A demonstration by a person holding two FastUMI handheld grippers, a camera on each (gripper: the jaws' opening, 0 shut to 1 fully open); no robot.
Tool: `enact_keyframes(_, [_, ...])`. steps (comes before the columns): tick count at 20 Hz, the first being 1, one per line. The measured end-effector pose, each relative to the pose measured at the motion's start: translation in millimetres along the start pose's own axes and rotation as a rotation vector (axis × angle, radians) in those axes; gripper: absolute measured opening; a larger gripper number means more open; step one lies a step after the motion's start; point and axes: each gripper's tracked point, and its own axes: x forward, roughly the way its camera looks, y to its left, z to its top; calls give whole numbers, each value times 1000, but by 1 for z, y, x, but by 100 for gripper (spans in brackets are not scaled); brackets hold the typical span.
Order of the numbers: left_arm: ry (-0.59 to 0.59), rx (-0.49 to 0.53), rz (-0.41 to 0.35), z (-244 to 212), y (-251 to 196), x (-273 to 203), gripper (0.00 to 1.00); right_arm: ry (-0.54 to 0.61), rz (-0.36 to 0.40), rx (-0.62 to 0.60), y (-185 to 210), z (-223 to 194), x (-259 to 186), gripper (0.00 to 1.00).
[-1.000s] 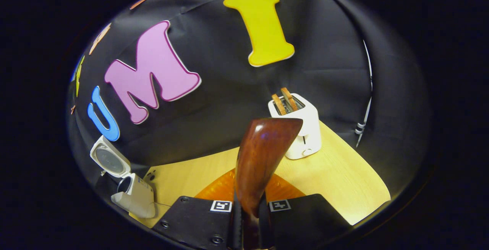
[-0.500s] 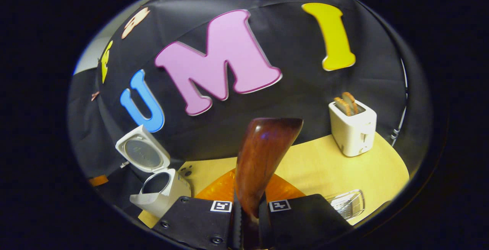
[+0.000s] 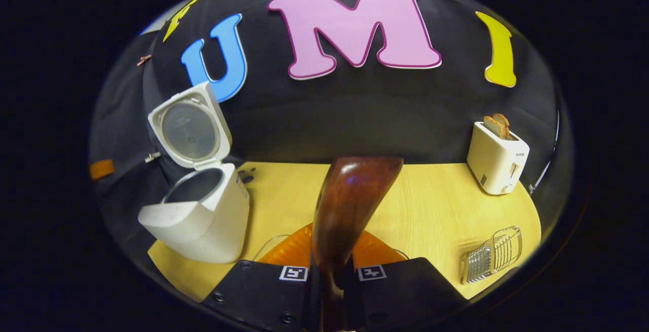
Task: Close the left gripper, press the button to open the rice cooker; take a wooden spoon from the chopstick holder with the right hand, scoop a spoonful of rice and pour it into the rice cooker, then put the wooden spoon back into the chopstick holder.
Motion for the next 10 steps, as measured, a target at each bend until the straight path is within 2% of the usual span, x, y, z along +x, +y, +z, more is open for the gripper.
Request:
enact_keyframes(4, [-10,21,-31,6,4,9,87,26,-74,-27,-12,-23,6,20])
enact_keyframes(10, [-11,-8,-58,1,2,16,87,107,-109,-88,-24,-54,-14,21])
